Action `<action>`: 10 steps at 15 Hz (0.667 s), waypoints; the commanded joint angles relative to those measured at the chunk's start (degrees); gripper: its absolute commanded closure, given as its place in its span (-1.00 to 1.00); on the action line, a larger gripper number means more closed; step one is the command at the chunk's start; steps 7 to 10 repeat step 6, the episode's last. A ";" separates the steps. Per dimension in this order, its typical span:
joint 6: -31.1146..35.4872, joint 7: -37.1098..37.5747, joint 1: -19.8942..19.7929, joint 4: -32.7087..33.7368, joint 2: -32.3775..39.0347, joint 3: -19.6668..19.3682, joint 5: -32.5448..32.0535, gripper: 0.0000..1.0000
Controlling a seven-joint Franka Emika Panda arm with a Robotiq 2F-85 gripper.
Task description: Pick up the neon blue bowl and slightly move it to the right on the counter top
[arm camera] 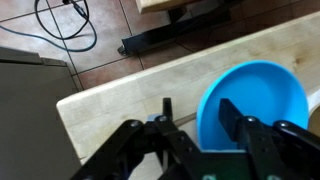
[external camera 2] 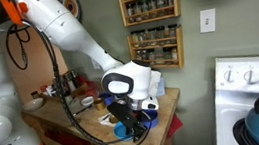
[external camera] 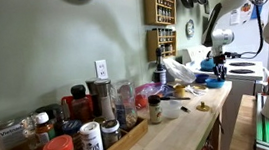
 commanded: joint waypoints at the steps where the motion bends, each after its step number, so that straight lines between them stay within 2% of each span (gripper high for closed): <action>1: -5.86 1.36 -1.26 -1.44 -6.96 -1.57 -3.21 -0.65; 3: -6.06 1.32 -1.28 -3.80 -12.39 -2.76 -6.04 -0.92; 4: -4.67 0.25 -1.16 -5.11 -14.96 -3.18 -8.25 -1.00; 5: -2.45 -2.02 -0.86 -7.36 -18.27 -3.28 -10.91 -1.00; 6: -4.91 -0.28 -0.39 -1.67 -10.38 -3.11 -7.02 -0.90; 10: -4.91 -0.28 -0.39 -1.67 -10.38 -3.11 -7.02 -0.90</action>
